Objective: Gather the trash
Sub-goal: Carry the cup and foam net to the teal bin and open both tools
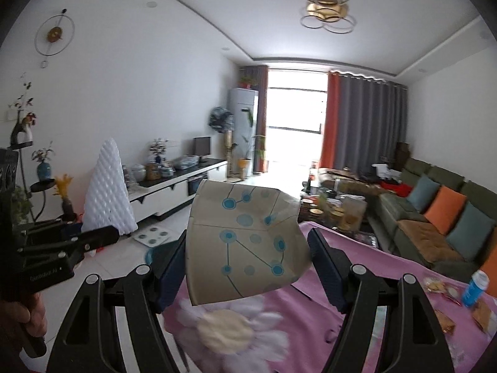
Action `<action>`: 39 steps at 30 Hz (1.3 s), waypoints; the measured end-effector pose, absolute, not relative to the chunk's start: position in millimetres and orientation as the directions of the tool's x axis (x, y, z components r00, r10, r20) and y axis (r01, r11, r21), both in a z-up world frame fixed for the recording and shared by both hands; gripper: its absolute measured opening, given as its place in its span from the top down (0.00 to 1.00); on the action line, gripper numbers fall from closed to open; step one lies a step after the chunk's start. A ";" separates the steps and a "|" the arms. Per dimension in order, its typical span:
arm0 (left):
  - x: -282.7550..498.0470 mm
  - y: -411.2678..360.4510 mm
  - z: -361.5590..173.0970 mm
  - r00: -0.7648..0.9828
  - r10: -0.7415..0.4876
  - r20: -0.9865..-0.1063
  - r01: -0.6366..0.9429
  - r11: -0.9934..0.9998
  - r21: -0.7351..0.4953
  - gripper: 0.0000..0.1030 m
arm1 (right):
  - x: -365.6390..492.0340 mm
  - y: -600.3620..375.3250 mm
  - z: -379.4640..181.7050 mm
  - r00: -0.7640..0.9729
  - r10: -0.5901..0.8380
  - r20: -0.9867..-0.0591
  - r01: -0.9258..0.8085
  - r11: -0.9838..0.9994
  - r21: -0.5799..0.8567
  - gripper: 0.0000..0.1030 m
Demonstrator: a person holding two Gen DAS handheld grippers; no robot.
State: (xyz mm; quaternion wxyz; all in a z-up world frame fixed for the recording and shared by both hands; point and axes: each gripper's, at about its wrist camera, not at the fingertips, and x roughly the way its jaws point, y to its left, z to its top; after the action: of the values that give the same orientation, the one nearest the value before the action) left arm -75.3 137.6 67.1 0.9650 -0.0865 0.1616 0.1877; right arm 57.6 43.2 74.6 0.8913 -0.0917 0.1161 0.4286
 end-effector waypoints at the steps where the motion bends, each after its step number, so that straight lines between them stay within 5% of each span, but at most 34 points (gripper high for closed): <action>1: -82.1 139.7 66.7 0.874 0.344 -0.344 -0.400 0.910 -0.107 0.75 | 56.9 49.9 76.1 0.591 0.753 -0.288 -0.797 0.601 -0.062 0.30; 10: -96.9 187.3 50.7 0.838 0.381 -0.390 -0.455 0.883 -0.116 0.75 | 65.6 103.6 79.4 0.512 0.782 -0.355 -0.846 0.530 -0.051 0.30; 39: 87.1 335.9 -120.0 0.655 0.237 -0.717 -0.498 0.849 -0.175 0.73 | 172.0 321.9 -30.9 0.291 0.603 -0.743 -0.902 0.433 -0.002 0.30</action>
State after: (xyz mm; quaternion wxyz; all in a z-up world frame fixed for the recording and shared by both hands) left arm 87.1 335.9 -120.0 0.8915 -0.1813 0.3603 0.2061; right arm 172.0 321.9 -30.9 0.7735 -0.2176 0.3436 0.4862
